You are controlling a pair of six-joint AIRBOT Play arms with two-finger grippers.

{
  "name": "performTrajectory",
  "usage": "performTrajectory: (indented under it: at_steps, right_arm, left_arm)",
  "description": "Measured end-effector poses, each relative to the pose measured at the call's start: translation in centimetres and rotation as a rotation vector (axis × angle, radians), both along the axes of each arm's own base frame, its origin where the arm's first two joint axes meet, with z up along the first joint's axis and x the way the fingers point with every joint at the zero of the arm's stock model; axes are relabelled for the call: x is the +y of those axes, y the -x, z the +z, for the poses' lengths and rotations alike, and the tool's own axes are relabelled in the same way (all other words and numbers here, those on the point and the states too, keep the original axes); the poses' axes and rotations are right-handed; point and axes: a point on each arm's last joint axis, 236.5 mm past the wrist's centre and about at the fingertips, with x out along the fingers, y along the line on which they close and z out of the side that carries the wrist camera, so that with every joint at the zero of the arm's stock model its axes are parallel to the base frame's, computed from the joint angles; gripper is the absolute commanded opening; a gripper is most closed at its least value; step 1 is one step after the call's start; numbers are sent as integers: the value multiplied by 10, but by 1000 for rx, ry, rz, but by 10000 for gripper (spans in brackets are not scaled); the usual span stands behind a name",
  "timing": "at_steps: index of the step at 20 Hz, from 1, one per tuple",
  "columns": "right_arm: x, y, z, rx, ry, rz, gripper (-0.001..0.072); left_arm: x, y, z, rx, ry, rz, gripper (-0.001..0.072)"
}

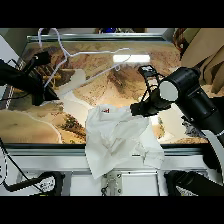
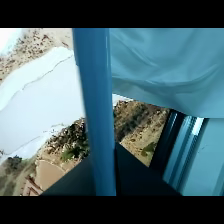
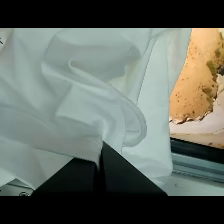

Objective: Fold the clothes and pants, and hang the long-sleeved shirts on hangers.

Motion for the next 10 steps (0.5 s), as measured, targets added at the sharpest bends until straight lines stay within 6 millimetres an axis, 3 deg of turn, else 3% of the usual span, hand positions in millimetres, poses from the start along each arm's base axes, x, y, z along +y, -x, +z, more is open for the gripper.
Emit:
performTrajectory:
  at_steps: [5, 10]
  right_arm:
    - [0, 0, 0, 1, 0, 0, 19]
    - [0, 0, 0, 1, 0, 0, 19]
  left_arm:
    - [-2, 21, -29, 58, 23, -123, 14]
    - [7, 40, -51, 120, 49, -140, 14]
